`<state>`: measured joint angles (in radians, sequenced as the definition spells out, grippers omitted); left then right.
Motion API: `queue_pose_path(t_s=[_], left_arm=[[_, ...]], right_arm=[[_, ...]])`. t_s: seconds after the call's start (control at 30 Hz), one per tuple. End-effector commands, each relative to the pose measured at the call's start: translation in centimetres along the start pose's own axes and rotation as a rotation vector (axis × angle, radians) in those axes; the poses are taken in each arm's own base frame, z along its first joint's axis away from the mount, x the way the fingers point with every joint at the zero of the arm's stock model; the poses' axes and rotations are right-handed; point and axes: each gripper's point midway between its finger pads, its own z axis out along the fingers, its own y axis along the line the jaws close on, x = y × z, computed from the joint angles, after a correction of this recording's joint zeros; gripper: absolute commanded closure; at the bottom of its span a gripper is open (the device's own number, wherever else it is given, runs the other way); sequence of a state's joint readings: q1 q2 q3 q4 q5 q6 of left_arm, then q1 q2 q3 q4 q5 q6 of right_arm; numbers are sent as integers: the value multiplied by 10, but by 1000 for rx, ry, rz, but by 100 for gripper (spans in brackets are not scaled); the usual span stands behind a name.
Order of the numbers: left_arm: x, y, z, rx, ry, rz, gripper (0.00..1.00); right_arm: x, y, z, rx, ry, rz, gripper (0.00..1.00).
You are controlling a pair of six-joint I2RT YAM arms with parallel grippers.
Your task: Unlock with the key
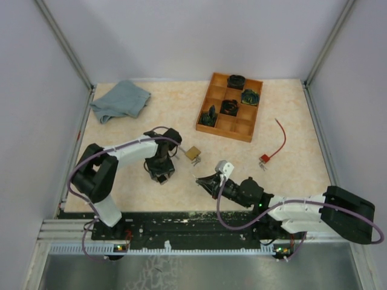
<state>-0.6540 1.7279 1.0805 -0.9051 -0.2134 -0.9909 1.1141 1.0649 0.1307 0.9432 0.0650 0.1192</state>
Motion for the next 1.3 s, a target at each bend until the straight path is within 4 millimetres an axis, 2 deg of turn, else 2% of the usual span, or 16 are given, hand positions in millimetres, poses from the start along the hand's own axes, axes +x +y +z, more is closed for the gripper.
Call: queue_pose_path(t_s=[0.0, 0.13, 0.23, 0.3, 0.4, 0.5, 0.67, 0.8, 0.97, 1.07, 1.27], left_arm=[[10, 2, 9, 0, 41, -14, 42], [18, 4, 17, 17, 61, -30, 49], [21, 6, 19, 38, 69, -52, 61], [20, 1, 13, 94, 53, -64, 70], [14, -10, -4, 204, 18, -84, 78], [9, -23, -28, 326, -5, -96, 81], [4, -47, -69, 557, -33, -103, 89], [0, -61, -101, 719, -66, -100, 89], [-1, -73, -135, 916, -98, -95, 92], [-1, -76, -148, 1003, -130, -87, 93], [6, -78, -161, 1120, -135, -67, 93]], right_arm=[[-21, 1, 2, -9, -76, -5, 100], [-18, 3, 4, -16, -57, -1, 100], [-18, 5, 6, -29, -53, 7, 100], [-19, 8, 9, -43, -45, 8, 100], [-22, 13, 13, -65, -41, 22, 100], [-30, 18, 18, -79, -50, 43, 100], [-28, 24, 29, -104, -29, 77, 100], [-28, 30, 34, -131, -46, 120, 100], [-20, 23, 39, -81, -37, 173, 100], [-20, 17, 42, -48, -56, 206, 100], [-21, 5, 50, 17, -106, 268, 100]])
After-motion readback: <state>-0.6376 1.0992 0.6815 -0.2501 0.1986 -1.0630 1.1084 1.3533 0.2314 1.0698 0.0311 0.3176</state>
